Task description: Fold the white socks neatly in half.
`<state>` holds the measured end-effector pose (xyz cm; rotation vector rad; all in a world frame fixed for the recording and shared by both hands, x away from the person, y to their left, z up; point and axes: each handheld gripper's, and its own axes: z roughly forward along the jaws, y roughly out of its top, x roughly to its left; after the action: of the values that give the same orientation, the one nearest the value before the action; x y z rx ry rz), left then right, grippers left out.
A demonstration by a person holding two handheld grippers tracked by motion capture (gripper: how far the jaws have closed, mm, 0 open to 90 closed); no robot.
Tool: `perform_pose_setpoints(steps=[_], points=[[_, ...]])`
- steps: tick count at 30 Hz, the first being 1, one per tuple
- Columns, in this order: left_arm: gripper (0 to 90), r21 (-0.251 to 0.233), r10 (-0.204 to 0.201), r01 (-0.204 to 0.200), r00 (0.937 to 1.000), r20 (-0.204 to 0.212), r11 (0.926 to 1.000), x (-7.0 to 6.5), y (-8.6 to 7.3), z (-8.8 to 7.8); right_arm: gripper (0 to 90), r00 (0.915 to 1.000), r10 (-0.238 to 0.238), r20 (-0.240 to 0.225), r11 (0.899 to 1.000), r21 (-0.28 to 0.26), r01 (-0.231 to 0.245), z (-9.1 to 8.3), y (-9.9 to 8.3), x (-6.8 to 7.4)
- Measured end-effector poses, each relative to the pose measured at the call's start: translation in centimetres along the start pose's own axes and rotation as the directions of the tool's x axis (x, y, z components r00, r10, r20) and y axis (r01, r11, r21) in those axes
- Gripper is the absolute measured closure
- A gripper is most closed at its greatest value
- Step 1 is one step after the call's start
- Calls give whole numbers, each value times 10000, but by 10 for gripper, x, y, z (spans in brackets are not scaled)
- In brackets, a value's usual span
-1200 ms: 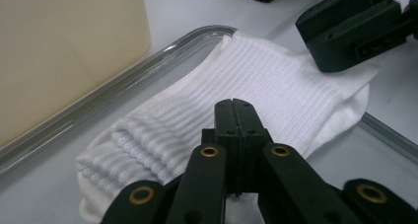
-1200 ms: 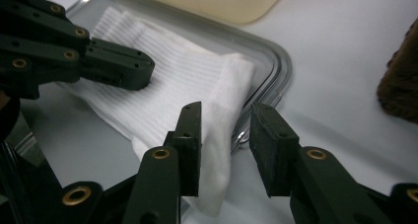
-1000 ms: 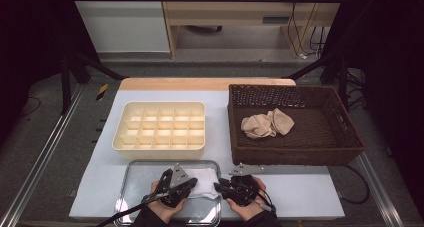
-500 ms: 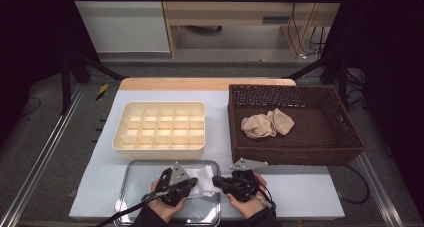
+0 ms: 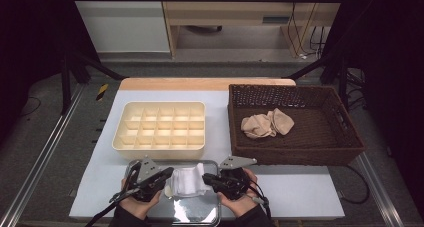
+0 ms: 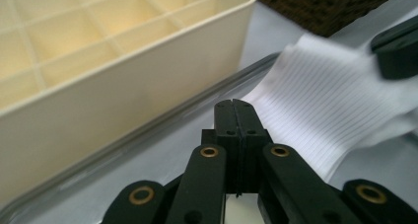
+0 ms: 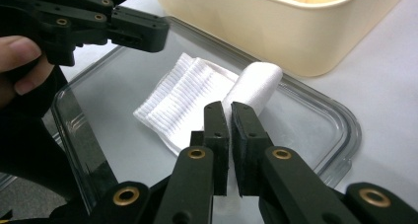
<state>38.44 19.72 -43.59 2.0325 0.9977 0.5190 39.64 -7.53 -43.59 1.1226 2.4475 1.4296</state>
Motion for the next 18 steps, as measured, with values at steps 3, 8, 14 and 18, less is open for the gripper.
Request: perform_pose_setpoints(steps=[3, 8, 14, 18], points=[[893, 302, -125, 124, 9999, 39, 9995, 4, -13, 3, 864, 10000, -64, 16, 10000, 9, 64, 1, 2, 2], [893, 620, -218, 208, 9996, 151, 9979, 3, -21, 12, 864, 9993, -353, -117, 9994, 8, 353, 8, 9, 10], [893, 773, -154, 144, 9998, 115, 9969, 2, -23, 16, 864, 9956, -769, -538, 9970, -52, 767, 23, 17, 25], [894, 789, -116, 108, 9999, 93, 9968, 3, -24, 16, 863, 9891, -1088, -992, 9938, 113, 1104, 45, 23, 39]])
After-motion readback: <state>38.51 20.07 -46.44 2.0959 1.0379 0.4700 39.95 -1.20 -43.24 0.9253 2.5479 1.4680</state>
